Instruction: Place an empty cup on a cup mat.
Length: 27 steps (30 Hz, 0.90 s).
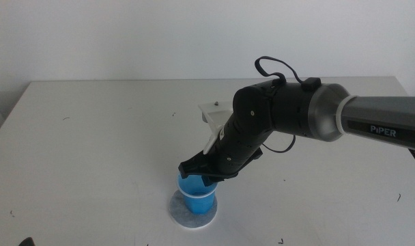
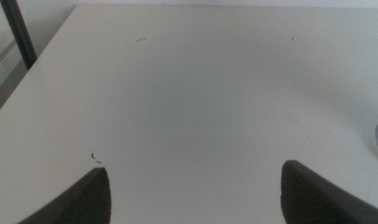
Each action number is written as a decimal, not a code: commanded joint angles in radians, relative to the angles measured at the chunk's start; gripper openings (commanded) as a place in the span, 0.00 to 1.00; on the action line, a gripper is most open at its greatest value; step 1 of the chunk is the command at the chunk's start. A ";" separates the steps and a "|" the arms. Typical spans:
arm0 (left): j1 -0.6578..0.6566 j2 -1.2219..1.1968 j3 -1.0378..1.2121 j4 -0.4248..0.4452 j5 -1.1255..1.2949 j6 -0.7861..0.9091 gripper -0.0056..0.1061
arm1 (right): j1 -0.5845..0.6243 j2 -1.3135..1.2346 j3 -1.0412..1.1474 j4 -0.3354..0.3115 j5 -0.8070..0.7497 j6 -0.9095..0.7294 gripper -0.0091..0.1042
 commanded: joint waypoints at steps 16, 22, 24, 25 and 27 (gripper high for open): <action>0.001 -0.012 -0.006 0.000 -0.066 -0.011 0.99 | 0.002 -0.050 -0.021 0.053 -0.025 -0.071 0.24; 0.001 -0.012 -0.006 0.000 -0.066 -0.011 0.99 | 0.002 -0.072 -0.021 0.053 -0.021 -0.075 0.50; 0.001 -0.012 -0.006 0.000 -0.066 -0.011 0.99 | 0.002 -0.086 -0.022 0.053 -0.021 -0.075 0.58; 0.001 -0.012 -0.006 0.000 -0.066 -0.011 0.99 | 0.002 -0.099 -0.023 0.053 -0.020 -0.075 0.61; 0.001 -0.012 -0.006 0.000 -0.066 -0.011 0.99 | 0.002 -0.125 -0.023 0.053 -0.011 -0.075 0.66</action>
